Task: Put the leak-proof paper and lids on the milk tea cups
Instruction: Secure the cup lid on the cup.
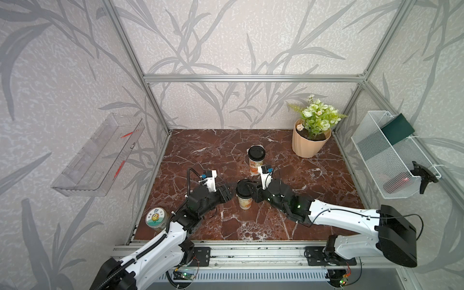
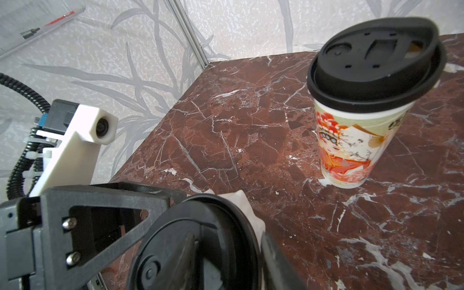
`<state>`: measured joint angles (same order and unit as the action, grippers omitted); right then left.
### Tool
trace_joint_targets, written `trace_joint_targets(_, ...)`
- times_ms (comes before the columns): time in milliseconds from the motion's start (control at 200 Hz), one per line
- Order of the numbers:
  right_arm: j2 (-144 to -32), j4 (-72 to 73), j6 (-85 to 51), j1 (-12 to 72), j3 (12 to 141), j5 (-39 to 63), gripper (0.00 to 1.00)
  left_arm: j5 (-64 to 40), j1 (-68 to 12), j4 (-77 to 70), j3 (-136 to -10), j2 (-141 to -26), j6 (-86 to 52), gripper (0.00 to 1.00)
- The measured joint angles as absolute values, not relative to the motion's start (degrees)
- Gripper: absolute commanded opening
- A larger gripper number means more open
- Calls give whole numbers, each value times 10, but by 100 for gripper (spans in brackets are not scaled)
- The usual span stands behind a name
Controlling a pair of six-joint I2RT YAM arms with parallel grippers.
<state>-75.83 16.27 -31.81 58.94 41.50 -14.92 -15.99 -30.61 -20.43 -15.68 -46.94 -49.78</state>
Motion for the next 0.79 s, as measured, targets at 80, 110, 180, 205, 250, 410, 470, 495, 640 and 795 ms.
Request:
trace_joint_targets(80,-758,163,-319,589,415,-149,44,-164,-307,-210,-155,-469,-494,51)
trace_joint_targets(110,-759,163,-319,589,415,-149,44,-164,-308,-215,-153,-469,-493,50)
trace_joint_targets(180,-760,162,-319,589,415,-149,43,-159,-312,-223,-148,-470,-488,49)
trace_joint_targets(205,-760,162,-320,589,415,-149,43,-156,-315,-227,-145,-472,-486,49)
trace_joint_targets(250,-761,163,-321,589,415,-149,43,-150,-318,-237,-140,-474,-483,49)
trace_joint_targets(410,-765,167,-329,589,415,-149,43,-136,-326,-304,-114,-495,-484,48)
trace_joint_targets(470,-766,169,-332,589,415,-149,43,-133,-328,-330,-104,-500,-487,47)
trace_joint_targets(495,-766,170,-333,589,414,-149,43,-131,-329,-338,-101,-501,-487,47)
trace_joint_targets(640,-765,184,-340,589,406,-149,43,-125,-331,-363,-89,-503,-491,47)
trace_joint_targets(795,-759,179,-339,589,405,-149,43,-113,-334,-302,-104,-466,-481,49)
